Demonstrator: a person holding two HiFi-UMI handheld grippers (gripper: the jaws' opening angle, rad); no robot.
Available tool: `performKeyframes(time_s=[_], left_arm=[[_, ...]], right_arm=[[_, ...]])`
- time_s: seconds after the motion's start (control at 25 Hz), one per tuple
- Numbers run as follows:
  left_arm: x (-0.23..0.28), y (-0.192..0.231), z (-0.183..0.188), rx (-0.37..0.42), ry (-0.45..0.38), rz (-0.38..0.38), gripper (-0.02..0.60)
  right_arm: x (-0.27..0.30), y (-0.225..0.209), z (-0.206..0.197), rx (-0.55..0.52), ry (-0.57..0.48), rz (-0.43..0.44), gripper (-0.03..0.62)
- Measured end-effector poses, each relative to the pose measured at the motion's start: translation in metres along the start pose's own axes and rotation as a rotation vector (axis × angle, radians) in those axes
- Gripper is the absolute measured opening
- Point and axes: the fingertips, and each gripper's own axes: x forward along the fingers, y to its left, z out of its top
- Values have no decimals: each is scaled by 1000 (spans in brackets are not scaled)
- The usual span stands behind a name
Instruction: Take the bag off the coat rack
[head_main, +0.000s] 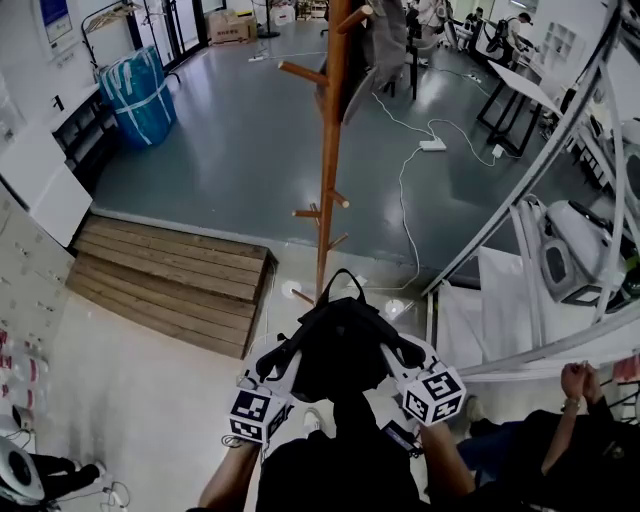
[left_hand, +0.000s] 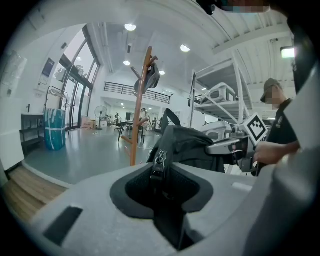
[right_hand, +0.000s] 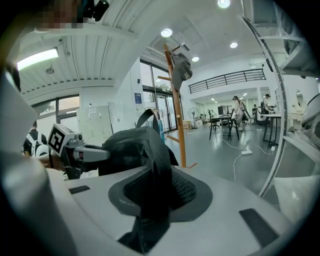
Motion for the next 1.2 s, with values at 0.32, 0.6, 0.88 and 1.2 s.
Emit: performKeyframes(time_s=[0.32, 0.6, 0.88, 1.2], left_arm=[[-32, -12, -9, -1, 10, -19, 94], [-49, -30, -18, -20, 8, -15, 94], [-56, -48, -27, -33, 25, -2, 94], [-64, -73, -34, -42, 32, 7, 94]], right_arm=[[-22, 28, -12, 25, 8, -17, 91], [-39, 38, -23, 46, 15, 7, 91], [-55, 39, -33, 59, 26, 32, 91], [-77, 38, -43, 67, 29, 52, 91]])
